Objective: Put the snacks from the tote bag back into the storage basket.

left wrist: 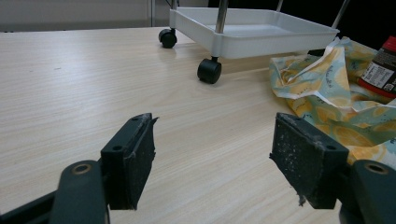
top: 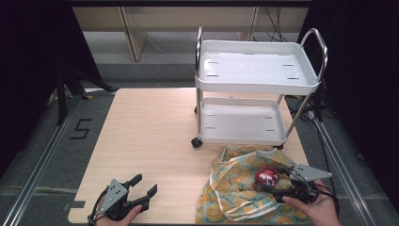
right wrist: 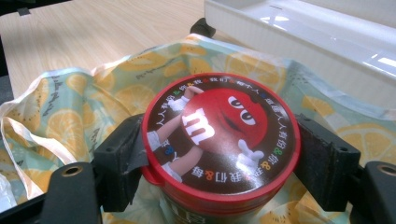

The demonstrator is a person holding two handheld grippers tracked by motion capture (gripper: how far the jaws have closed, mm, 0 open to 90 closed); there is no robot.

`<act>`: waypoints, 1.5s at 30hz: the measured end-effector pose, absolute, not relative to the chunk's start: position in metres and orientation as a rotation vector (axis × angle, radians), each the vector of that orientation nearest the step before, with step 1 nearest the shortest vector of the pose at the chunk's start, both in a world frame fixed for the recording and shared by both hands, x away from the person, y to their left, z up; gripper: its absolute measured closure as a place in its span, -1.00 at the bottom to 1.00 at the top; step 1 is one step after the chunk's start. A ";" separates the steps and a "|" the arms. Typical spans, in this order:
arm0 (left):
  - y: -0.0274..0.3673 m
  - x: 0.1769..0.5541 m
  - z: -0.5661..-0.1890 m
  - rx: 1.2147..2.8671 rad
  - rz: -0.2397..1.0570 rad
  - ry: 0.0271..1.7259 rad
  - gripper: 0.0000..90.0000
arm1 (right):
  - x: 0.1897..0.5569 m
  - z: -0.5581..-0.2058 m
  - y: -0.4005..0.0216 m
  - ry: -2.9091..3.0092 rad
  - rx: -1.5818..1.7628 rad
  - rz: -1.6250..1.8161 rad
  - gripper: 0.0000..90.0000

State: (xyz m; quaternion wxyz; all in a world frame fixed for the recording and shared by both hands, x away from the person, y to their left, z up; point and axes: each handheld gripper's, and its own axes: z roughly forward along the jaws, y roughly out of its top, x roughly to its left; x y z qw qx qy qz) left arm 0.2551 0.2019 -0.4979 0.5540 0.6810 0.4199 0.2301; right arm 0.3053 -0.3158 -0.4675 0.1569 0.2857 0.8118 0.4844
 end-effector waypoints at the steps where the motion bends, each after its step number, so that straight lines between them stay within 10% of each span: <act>1: 0.202 0.255 -0.498 1.606 0.542 0.992 -0.35 | 0.305 -0.468 -0.315 2.316 0.823 1.381 -0.42; 45: 0.202 0.255 -0.498 1.608 0.551 0.995 -0.35 | 0.308 -0.450 -0.307 2.279 0.801 1.399 -0.42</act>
